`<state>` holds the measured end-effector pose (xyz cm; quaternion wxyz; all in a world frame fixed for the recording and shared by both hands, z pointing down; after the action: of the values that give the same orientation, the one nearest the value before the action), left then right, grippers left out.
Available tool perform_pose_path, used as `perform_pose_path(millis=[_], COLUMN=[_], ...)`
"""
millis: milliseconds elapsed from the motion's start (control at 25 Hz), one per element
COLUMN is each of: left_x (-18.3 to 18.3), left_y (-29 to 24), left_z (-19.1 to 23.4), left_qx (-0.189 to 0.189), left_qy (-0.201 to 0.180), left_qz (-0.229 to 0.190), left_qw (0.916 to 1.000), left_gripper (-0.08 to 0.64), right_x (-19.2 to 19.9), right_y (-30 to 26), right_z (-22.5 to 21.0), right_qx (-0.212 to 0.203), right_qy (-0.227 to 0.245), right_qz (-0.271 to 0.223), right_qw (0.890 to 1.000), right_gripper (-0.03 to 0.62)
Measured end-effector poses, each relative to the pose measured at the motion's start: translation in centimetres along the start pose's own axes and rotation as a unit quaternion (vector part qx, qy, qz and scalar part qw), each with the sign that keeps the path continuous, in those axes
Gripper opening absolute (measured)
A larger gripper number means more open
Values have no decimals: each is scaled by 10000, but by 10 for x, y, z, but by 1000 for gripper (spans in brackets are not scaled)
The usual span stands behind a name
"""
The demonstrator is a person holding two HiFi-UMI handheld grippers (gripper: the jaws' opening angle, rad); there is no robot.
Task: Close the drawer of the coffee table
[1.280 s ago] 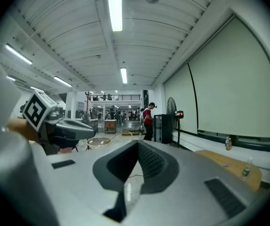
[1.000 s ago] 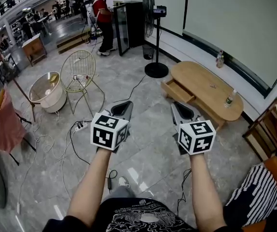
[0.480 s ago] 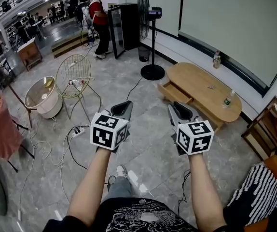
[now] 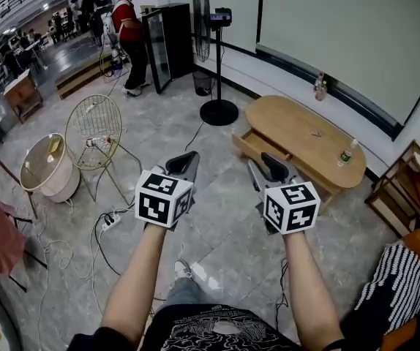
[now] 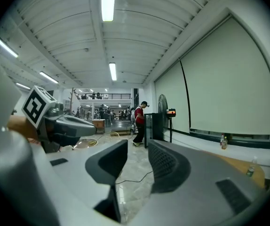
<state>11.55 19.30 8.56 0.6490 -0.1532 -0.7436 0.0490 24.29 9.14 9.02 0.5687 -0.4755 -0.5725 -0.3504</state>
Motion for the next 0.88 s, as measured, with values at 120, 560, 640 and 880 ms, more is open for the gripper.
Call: perform_pose_path(millis=[120,560,640,880], left_x=[2,7,7,11], left_y=[-29,-110,-123,-148], left_z=[43,159,172,198], left_qx=[186,1061,1191,1496], left_qy=[29,23,-41,-114], left_qz=[28,14,0,-16], left_qw=[9998,9943,9929,9887], left_gripper=[2,2,2,2], right_x=[-4,-24,-24,-24], right_y=[-46,-166,-181,-213], right_z=[-1,-2,-4,-9], right_qx=[172,1004,1110,1395], right_qy=[-96,-296,-319,-418], right_qz=[35,123,137,121], right_qw=[9998,9944,9932,9893], right_gripper=[169,275,285,293])
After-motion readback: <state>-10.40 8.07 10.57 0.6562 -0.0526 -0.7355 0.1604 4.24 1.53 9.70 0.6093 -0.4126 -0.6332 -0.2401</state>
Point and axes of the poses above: the fingertips, and each gripper's own axes: y backward along the fingers, z to its left, x out of its underside, the point moved 2 cm from there along y, backward along the fingers, and after that the axes turned 4 degrees about -y, right-handed, at the moved point
